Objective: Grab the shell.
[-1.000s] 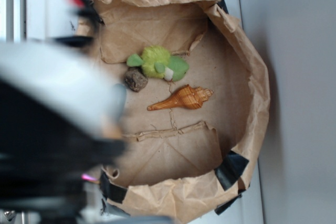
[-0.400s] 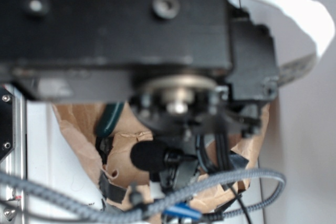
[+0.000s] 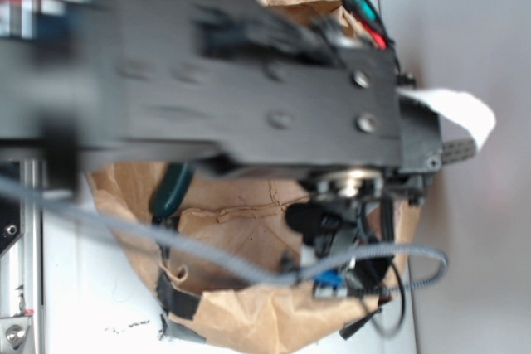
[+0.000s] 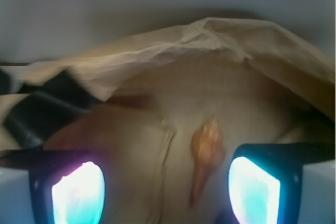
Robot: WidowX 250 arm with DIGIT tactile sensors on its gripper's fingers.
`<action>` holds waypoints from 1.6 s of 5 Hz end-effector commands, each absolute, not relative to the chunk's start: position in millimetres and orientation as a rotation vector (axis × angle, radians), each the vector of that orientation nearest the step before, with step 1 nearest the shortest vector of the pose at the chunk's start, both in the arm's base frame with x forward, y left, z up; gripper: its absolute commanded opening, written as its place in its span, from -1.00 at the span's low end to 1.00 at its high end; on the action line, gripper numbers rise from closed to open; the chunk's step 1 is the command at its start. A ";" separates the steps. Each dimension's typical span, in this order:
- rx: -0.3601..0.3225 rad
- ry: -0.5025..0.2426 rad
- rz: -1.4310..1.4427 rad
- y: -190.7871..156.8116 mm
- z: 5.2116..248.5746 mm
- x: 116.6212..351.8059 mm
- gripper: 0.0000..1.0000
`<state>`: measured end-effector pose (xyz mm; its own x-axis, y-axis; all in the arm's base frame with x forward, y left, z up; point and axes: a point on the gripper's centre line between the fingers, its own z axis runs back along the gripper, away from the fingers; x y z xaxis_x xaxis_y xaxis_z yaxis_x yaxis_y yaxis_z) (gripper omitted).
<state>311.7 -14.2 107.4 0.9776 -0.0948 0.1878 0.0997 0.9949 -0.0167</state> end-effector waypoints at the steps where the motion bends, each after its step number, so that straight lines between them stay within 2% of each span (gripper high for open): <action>1: 0.012 -0.177 -0.096 7.9 74.3 316.0 1.00; 3: 0.008 -0.147 -0.109 10.1 61.2 299.2 1.00; 4: 0.031 -0.151 -0.123 9.1 46.8 299.8 1.00; 6: 0.025 -0.116 -0.136 1.7 26.1 313.1 1.00; 7: 0.029 -0.133 -0.151 1.4 22.2 315.9 0.84; 8: 0.022 -0.177 -0.151 4.0 24.9 323.5 -1.00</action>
